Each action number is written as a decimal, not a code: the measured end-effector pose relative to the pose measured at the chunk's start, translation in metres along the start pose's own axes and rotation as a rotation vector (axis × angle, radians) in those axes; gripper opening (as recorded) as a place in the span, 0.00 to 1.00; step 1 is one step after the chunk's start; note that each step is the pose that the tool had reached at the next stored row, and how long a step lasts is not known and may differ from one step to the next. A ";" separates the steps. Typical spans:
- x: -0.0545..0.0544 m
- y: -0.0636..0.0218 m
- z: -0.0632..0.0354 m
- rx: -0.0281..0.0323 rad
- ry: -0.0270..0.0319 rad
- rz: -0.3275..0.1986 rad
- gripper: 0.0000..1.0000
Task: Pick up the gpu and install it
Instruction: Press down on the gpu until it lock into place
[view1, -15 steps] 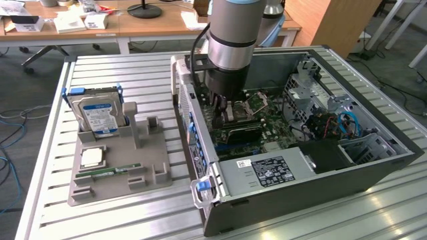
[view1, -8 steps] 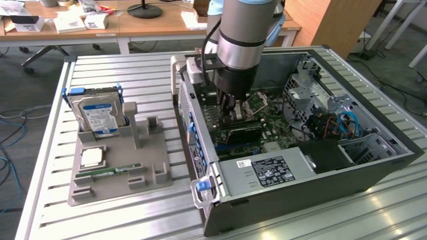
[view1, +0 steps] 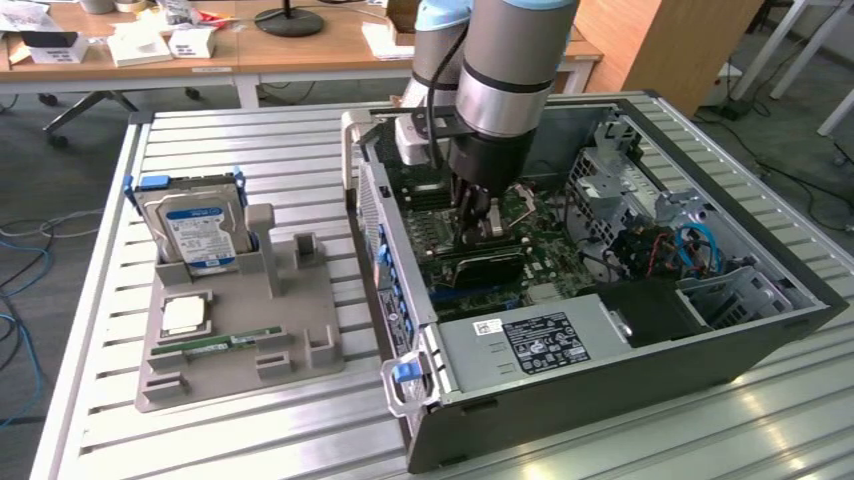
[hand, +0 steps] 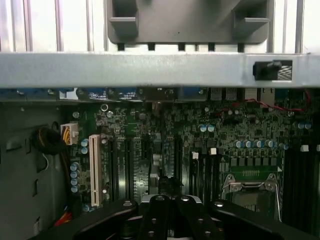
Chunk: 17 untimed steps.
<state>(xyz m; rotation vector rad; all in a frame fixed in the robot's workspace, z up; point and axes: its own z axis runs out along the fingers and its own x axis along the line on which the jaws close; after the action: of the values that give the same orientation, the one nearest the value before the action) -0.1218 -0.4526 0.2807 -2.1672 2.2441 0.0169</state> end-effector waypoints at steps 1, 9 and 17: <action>0.000 -0.0023 0.0000 -0.0002 -0.0003 0.000 0.11; -0.001 -0.0154 0.0002 -0.0028 -0.0007 0.000 0.11; 0.000 -0.0154 0.0048 -0.0028 -0.0007 0.000 0.11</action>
<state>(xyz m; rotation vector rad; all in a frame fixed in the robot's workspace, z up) -0.1064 -0.4525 0.2760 -2.1681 2.2452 0.0208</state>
